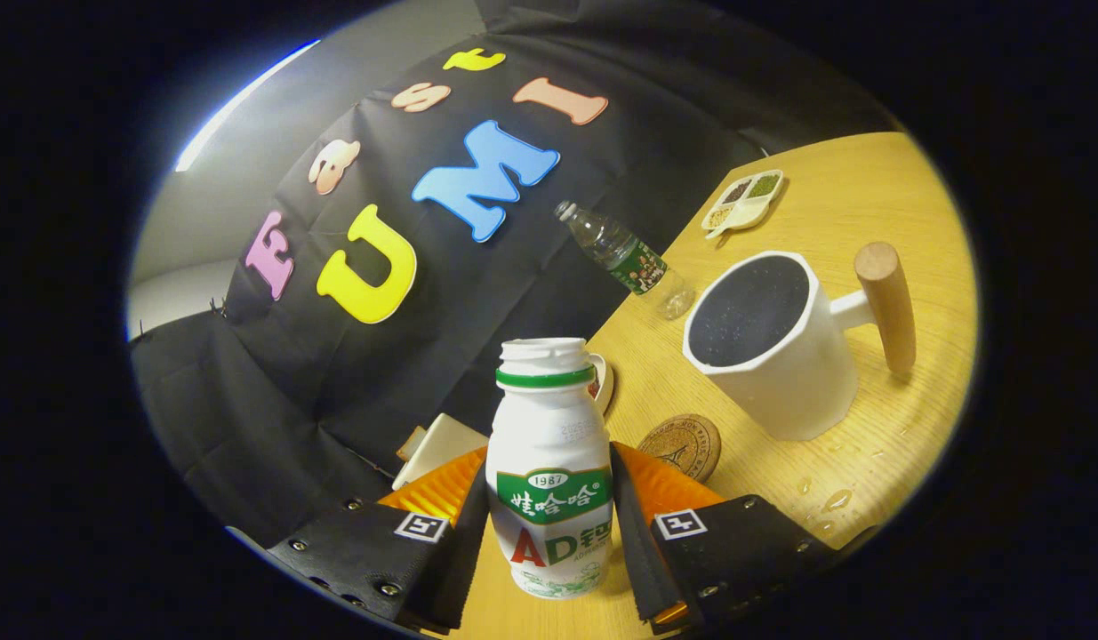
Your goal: Take the bottle from table, then pour the juice into the cup, finally place the bottle on the coaster
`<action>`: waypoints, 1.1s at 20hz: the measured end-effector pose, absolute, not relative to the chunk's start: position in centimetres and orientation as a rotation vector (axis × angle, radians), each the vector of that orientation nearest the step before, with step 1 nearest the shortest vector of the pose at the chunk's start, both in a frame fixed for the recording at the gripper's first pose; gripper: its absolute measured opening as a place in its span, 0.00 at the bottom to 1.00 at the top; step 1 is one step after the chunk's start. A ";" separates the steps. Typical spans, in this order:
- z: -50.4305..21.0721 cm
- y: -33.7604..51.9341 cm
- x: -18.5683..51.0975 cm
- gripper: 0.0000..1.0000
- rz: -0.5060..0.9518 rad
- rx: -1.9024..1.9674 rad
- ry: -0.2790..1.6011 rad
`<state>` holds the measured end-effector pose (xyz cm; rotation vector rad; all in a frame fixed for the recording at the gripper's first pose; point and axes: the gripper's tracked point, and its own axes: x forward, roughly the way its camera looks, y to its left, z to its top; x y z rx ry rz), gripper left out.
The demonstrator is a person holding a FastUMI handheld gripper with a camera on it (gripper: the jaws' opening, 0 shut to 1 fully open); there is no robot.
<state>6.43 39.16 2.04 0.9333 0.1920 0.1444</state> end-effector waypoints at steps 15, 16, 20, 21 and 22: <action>2.8 37.4 6.2 0.69 0.146 1.252 0.125; 2.9 37.3 6.3 0.69 0.148 1.264 0.121; 3.0 36.8 6.3 0.69 0.143 1.337 0.103; 3.1 36.7 6.2 0.69 0.145 1.360 0.097; 3.1 36.6 6.2 0.69 0.147 1.380 0.094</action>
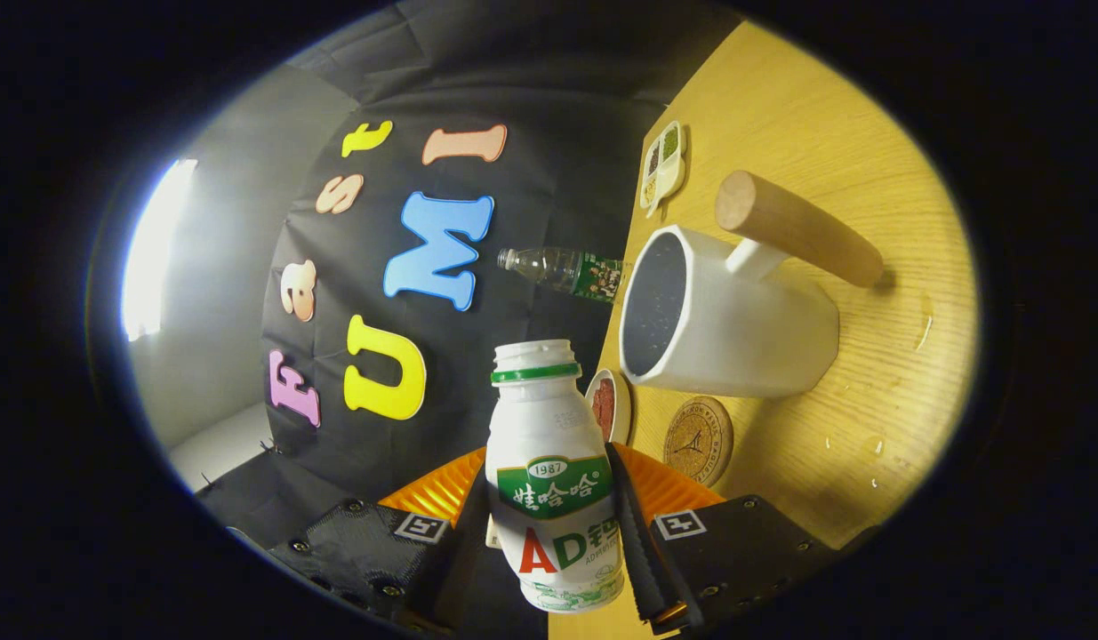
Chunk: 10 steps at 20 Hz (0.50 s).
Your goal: Take the bottle from table, then pour the juice into the cup, finally place the bottle on the coaster
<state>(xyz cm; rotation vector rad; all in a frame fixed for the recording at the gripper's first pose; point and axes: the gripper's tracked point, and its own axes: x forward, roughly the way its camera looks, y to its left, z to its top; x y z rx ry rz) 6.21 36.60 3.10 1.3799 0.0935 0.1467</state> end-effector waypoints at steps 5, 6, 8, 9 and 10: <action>3.1 36.3 6.2 0.69 0.148 1.423 0.079; 3.3 36.3 6.1 0.69 0.146 1.435 0.076; 3.7 36.2 6.0 0.69 0.157 1.473 0.059; 4.0 36.1 6.0 0.69 0.163 1.493 0.049; 4.1 36.2 6.0 0.69 0.166 1.507 0.043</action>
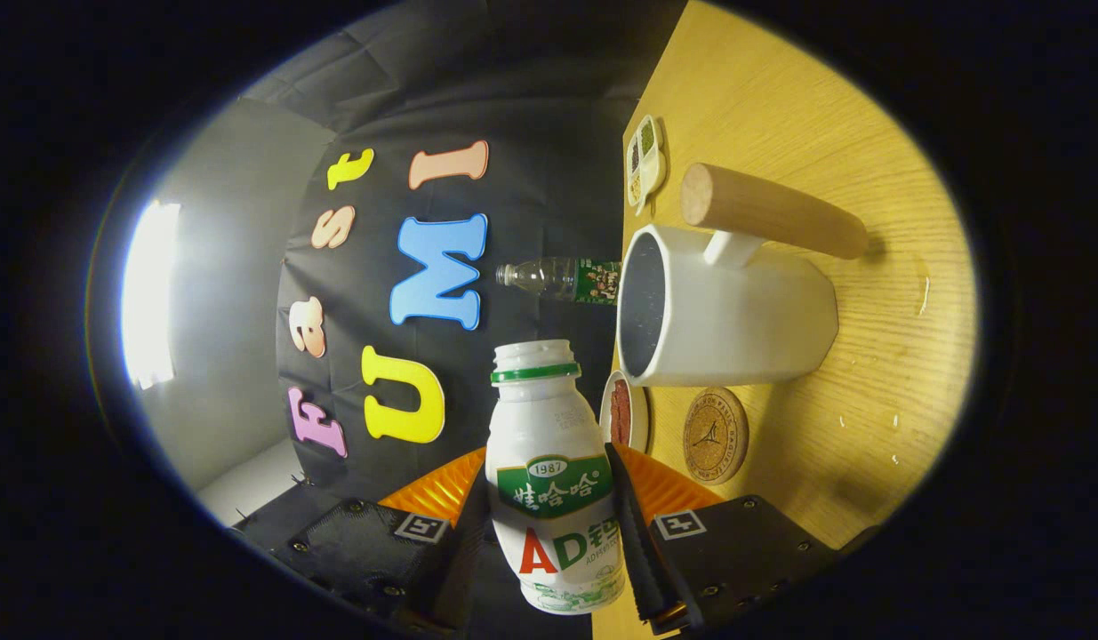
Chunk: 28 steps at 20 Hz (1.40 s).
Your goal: Take the bottle from table, then pour the juice into the cup, finally place the bottle on the coaster
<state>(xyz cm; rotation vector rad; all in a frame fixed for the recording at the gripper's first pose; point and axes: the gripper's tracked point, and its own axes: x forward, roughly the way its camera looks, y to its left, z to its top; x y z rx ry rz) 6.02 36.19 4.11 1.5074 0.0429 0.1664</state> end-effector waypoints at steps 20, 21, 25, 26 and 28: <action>4.5 35.5 6.3 0.69 0.178 1.703 0.001; 4.4 35.5 6.5 0.69 0.178 1.711 0.000; 4.5 35.4 6.4 0.69 0.182 1.741 -0.016; 4.4 35.5 6.4 0.69 0.182 1.743 -0.017; 4.4 35.6 6.3 0.69 0.187 1.753 -0.020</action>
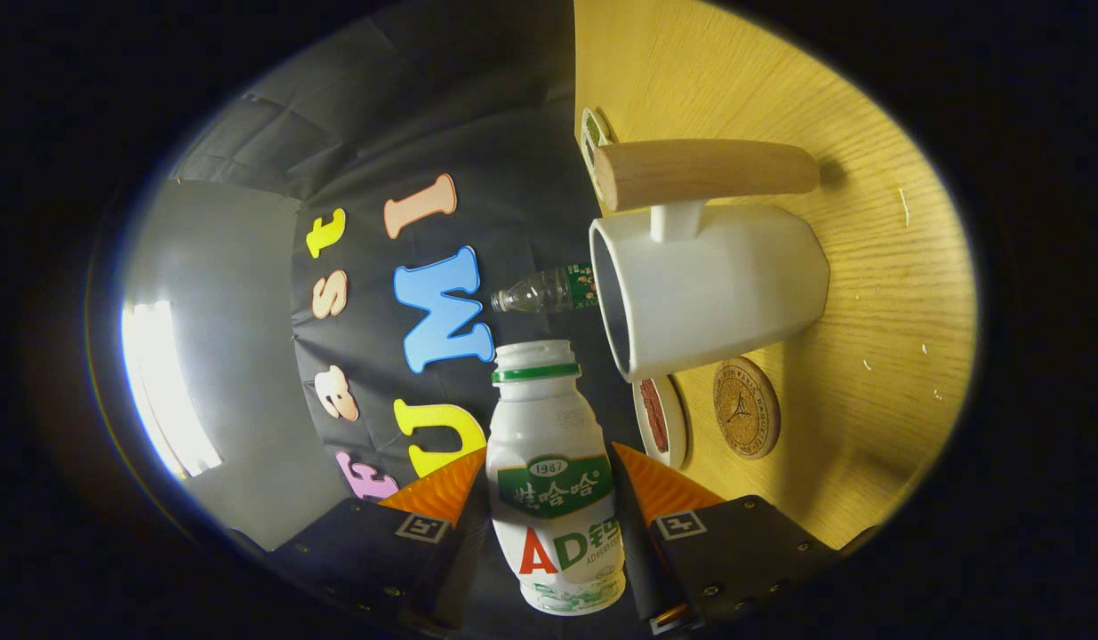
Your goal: Take the bottle from table, then pour the juice into the cup, finally place the bottle on the coaster
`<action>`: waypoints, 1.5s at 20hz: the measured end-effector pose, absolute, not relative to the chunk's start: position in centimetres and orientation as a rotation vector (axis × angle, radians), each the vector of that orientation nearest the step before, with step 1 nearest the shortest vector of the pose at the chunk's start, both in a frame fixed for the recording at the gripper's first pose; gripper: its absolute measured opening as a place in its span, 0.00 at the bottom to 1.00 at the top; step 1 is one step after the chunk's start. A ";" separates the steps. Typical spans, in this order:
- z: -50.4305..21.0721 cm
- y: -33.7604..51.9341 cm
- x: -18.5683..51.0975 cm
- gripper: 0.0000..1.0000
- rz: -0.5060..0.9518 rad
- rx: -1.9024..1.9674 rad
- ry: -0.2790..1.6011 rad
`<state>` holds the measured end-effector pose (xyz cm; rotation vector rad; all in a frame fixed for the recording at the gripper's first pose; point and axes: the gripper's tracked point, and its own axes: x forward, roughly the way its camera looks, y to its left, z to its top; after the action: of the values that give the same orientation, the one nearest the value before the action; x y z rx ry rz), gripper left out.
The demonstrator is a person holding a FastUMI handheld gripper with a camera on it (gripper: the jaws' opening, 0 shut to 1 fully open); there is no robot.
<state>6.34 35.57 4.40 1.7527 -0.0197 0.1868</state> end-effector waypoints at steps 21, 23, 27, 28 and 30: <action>6.8 35.4 6.6 0.69 0.207 1.842 -0.069; 7.0 35.4 6.8 0.69 0.203 1.830 -0.069; 7.8 35.2 6.5 0.69 0.215 1.852 -0.082; 7.9 35.3 6.5 0.69 0.215 1.851 -0.082; 8.2 35.3 6.5 0.69 0.220 1.860 -0.086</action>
<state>6.49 35.34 8.23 1.8597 -0.0860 0.2199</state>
